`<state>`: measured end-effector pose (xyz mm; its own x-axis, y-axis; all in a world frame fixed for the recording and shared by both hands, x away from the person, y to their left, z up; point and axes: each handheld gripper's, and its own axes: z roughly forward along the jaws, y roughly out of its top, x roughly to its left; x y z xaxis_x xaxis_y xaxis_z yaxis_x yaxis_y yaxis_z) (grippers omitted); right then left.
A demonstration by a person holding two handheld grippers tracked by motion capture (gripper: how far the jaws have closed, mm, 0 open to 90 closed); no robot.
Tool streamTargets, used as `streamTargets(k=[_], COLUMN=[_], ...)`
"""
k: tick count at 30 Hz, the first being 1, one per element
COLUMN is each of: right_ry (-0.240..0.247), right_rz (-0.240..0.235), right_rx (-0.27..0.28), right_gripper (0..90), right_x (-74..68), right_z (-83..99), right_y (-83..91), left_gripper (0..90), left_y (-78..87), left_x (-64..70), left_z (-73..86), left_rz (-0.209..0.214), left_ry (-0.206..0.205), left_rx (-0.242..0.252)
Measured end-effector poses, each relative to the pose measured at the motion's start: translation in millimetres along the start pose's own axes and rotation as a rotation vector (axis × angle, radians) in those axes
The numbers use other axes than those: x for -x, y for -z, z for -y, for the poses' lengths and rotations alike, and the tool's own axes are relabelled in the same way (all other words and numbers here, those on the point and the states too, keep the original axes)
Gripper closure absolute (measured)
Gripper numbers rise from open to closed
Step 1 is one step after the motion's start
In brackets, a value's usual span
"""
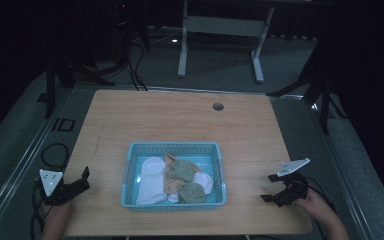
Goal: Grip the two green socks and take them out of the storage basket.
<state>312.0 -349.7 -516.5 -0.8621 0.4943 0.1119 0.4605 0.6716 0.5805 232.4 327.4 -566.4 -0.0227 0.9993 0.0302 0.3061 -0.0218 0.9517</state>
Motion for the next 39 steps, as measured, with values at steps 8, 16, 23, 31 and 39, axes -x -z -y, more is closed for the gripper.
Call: streamTargets(k=[8, 16, 23, 31, 39], right_ry=[0.025, 0.049, 0.049, 0.118, 0.175], right_rz=[0.014, -0.017, -0.034, -0.021, -0.064], right_rx=[-0.010, 0.005, 0.026, 0.018, 0.008], right_gripper=[12.3, 12.3, 12.3, 13.7, 13.1], right_x=[-7.4, -15.7, -20.1, -28.7, -41.3], right_z=[-10.1, -32.3, -49.3, -66.6, -91.8], right_y=[0.6, 3.7, 7.2, 9.7, 11.4], left_gripper=[0.4, 0.4, 0.3, 0.3, 0.4], left_y=[0.0, -0.1, 0.0, 0.0, 0.1], left_x=[0.0, -0.1, -0.1, 0.2, 0.3], left_z=[0.0, -0.1, 0.0, 0.0, 0.0], left_rz=[-0.003, -0.002, -0.001, 0.001, 0.003], left_ry=[0.000, 0.001, -0.001, -0.003, -0.006], left_rx=[-0.002, -0.004, -0.003, -0.002, -0.003])
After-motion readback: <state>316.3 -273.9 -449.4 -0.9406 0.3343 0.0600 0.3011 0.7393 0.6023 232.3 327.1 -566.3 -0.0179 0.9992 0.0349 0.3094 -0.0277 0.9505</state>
